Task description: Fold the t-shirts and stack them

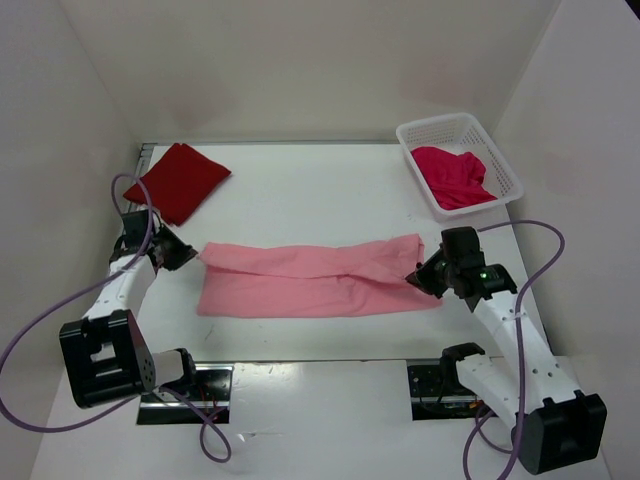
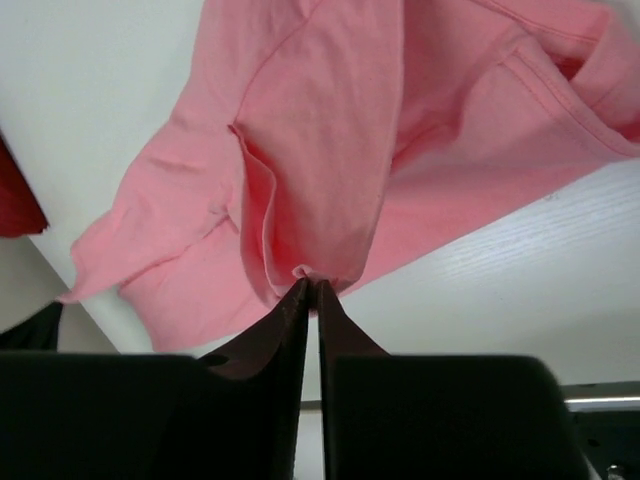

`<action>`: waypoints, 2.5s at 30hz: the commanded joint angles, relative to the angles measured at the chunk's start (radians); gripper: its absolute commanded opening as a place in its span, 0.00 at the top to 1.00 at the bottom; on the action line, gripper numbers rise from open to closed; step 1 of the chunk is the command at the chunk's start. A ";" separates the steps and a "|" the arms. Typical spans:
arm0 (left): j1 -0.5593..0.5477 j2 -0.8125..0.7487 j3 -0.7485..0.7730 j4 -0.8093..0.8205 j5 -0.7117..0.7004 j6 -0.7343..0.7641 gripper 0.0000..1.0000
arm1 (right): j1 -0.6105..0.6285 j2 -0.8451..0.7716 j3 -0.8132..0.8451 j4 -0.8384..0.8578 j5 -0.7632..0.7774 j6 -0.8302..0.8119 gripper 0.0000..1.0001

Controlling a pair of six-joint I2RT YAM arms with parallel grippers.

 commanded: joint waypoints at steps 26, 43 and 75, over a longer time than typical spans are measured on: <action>-0.323 -0.127 -0.124 0.024 0.035 -0.150 0.71 | 0.254 0.757 0.288 0.375 0.129 -0.274 0.53; -0.428 -0.129 -0.251 0.064 -0.070 -0.216 0.70 | 0.263 0.809 0.313 0.334 0.161 -0.307 0.78; -0.379 -0.078 -0.158 0.092 -0.079 -0.179 0.70 | 0.512 0.593 0.104 0.266 -0.047 -0.134 0.84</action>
